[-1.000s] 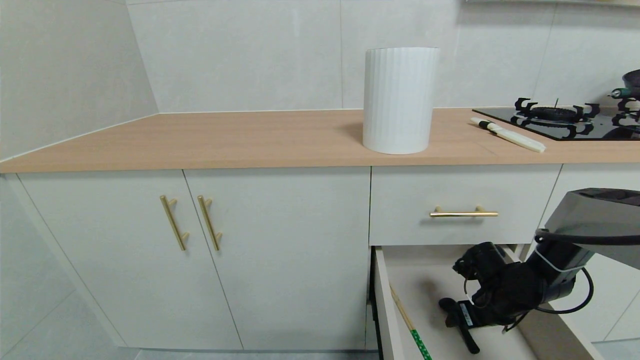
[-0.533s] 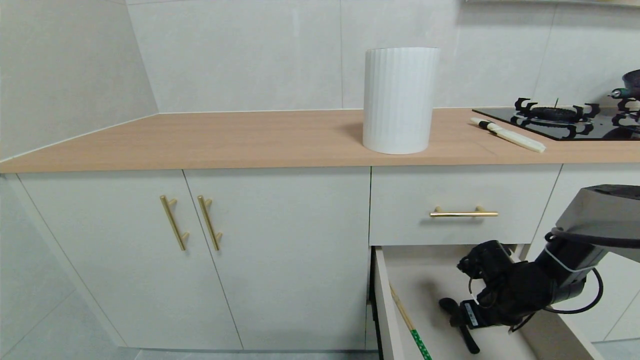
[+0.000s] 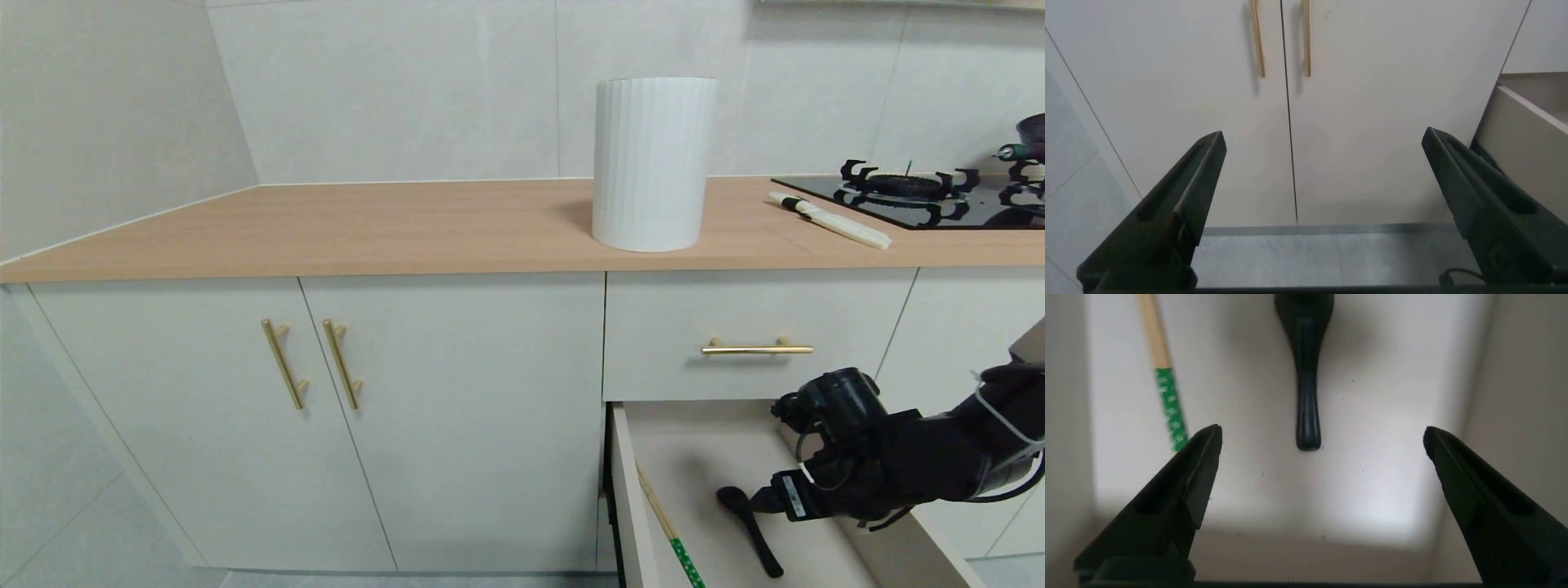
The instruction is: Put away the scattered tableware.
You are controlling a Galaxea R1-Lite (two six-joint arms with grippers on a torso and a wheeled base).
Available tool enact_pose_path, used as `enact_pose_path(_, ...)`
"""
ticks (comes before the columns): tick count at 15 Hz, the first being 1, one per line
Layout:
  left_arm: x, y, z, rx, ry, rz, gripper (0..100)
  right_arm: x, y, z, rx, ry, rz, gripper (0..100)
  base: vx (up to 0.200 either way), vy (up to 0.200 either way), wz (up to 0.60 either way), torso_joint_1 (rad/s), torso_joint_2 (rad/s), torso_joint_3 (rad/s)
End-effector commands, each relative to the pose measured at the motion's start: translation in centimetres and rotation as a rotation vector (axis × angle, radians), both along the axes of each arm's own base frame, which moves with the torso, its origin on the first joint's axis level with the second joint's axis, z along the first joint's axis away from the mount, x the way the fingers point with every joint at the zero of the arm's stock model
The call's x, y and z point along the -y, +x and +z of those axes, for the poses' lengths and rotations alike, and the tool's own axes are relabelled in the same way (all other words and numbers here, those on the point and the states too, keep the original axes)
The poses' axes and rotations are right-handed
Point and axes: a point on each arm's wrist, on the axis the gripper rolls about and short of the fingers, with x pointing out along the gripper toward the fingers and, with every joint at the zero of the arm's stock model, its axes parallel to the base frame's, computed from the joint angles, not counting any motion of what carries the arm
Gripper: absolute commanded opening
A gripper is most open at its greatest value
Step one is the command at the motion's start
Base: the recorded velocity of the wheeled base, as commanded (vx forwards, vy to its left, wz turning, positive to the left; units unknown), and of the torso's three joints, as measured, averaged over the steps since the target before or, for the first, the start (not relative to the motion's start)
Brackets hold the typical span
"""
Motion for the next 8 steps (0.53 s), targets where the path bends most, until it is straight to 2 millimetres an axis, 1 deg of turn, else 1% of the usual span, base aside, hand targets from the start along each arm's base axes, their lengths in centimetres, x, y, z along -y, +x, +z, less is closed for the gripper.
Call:
enact_pose_path(1,0.0,0.0,0.0,0.000,-0.002,0.000,100,-0.2,-1.4,2.8,0.078,0.020,0.021,100,0.000,0.000,0.00,0.000,0.00,0.000)
enact_pose_path(4,0.0,0.0,0.0,0.000,0.000,0.000,100,-1.4,-2.9,4.0,0.110,0.030,0.074,100,-0.200,0.000,0.00,0.002,0.00,-0.002)
enact_pose_path(8,0.0,0.0,0.0,0.000,-0.002,0.000,100,-1.7,-4.2,6.0,0.173,0.056,0.105,100,-0.200,0.000,0.00,0.000,0.00,0.001)
